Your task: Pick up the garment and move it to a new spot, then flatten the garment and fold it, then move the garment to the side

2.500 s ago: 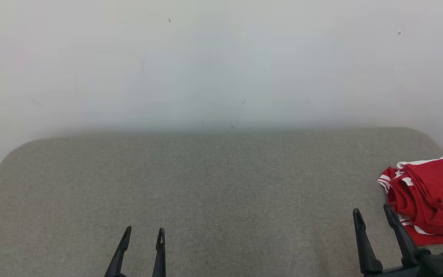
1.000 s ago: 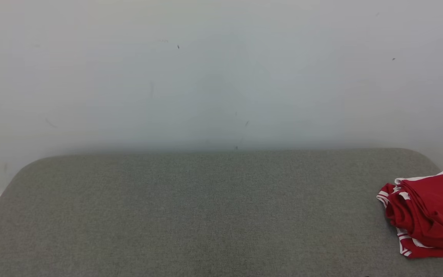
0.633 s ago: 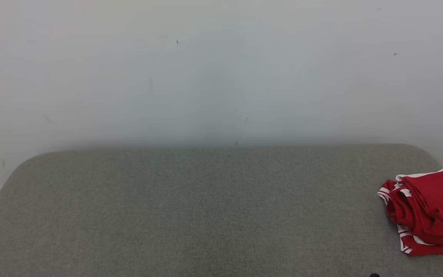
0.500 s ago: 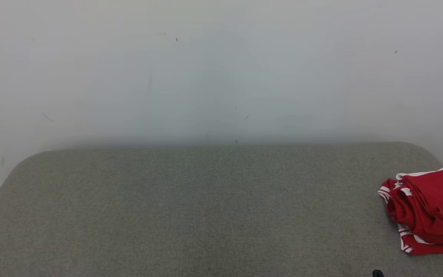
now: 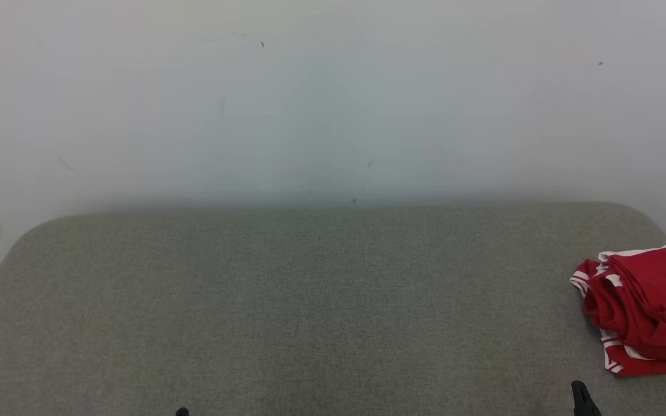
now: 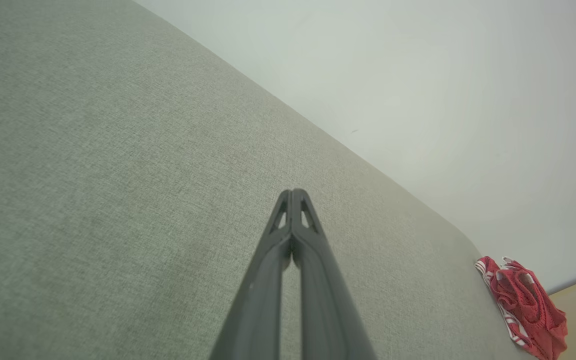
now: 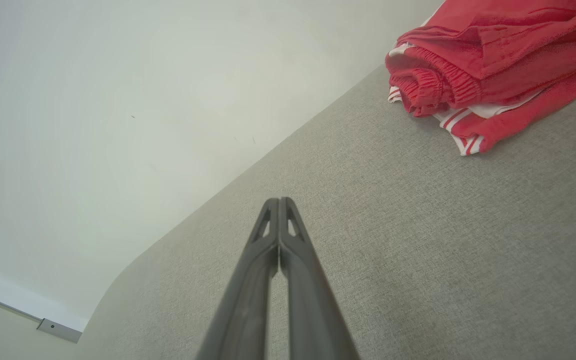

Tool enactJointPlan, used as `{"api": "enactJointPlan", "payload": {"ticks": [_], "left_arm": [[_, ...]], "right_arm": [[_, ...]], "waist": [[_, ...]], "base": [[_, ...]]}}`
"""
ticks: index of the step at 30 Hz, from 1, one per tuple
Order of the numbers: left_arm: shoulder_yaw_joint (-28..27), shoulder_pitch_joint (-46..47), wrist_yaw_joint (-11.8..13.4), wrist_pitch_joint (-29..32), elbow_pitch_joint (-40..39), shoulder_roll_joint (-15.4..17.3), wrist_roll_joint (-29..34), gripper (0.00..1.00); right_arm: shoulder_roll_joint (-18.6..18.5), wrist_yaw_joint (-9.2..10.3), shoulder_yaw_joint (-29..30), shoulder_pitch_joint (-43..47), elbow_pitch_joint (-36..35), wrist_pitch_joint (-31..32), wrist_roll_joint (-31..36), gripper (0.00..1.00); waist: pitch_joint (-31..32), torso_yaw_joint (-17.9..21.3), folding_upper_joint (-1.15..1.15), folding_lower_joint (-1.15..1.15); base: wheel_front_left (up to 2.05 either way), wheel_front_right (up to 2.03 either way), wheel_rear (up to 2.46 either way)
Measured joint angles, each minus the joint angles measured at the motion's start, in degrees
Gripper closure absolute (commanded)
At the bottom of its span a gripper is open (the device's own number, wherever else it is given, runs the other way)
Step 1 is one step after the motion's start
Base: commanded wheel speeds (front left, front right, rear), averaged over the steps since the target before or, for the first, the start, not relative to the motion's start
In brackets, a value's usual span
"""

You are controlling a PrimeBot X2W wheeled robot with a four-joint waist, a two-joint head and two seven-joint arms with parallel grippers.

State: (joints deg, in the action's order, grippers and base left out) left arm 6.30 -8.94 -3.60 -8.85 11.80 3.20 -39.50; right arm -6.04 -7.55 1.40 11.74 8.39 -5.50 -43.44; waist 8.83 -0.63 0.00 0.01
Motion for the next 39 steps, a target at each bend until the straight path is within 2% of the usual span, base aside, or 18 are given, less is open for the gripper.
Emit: {"api": "enactJointPlan", "payload": {"ticks": [14,39], "left_arm": [[-1.8,2.65,-0.98,2.8,-0.27,-0.01,-13.36,1.0],[-4.07,6.06,-2.02,5.97,-0.63,-0.07,-28.93,1.0]], "right_arm": [[0.74,0.0,2.42,-3.5,0.58,4.03,-12.07,1.0],[1.64,0.0,5.47,-7.62,1.33,9.04,-26.68,1.0]], "waist": [[-1.67,0.12,0.0,0.0],[-4.13,0.28,0.0,-0.01]], "base": [[0.0,0.0,0.0],[0.0,0.0,0.0]]}}
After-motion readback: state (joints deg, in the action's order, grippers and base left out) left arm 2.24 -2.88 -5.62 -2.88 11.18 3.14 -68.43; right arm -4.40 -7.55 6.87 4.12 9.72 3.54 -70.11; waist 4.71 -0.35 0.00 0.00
